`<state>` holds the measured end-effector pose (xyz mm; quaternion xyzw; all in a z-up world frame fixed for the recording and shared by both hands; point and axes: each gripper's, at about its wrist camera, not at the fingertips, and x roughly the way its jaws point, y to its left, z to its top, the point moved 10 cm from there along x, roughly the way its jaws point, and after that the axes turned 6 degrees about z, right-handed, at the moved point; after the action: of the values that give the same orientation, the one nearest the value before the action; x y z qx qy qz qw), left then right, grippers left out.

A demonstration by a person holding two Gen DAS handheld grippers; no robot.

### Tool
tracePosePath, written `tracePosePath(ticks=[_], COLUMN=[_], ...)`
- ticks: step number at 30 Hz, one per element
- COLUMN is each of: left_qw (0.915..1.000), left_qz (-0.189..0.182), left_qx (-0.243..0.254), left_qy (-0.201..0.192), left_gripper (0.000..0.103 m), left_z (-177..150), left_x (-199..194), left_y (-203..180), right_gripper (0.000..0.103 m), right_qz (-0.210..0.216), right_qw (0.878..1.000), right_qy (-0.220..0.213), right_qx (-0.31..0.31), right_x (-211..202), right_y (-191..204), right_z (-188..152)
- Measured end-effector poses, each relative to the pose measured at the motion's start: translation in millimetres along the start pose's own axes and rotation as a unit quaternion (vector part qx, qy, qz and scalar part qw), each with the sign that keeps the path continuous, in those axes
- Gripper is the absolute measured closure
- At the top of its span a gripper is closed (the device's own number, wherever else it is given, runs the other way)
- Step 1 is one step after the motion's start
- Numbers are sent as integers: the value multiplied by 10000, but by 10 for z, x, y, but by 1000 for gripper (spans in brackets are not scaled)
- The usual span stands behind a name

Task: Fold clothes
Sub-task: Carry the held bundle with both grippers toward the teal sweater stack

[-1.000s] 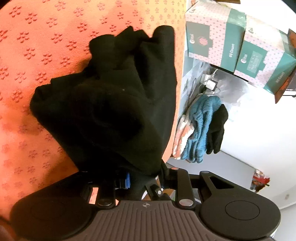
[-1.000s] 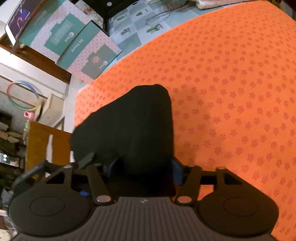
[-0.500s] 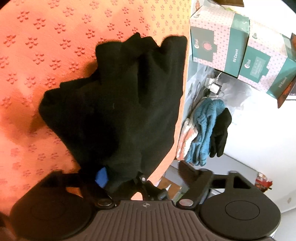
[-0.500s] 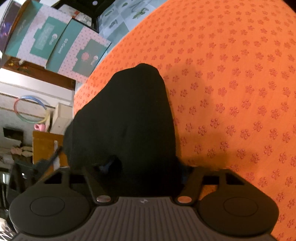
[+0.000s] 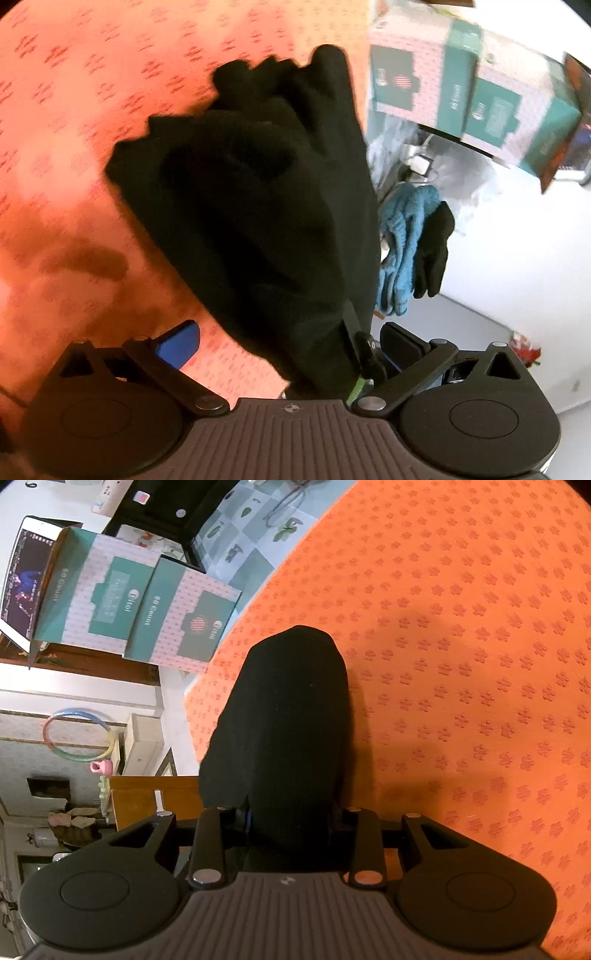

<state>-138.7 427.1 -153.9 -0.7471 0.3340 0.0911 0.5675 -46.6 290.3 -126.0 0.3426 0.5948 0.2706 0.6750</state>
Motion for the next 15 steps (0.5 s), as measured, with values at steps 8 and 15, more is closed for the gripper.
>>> tracePosePath(ticks=[8,15], left_qw=[9973,9951], left_qz=[49,-145], left_qx=[-227,-509], left_qy=[-695,-835], left_gripper=[0,1], left_z=[340,542], left_x=[-89,-181], left_y=[144,253], right_gripper=[67,67], right_qz=[282,418], right_qw=[9979,9912], right_qy=[1,-15], right_qx=[578,1254], right_x=[-99,-191], right_y=[23,-222], right_z=[-19,-15])
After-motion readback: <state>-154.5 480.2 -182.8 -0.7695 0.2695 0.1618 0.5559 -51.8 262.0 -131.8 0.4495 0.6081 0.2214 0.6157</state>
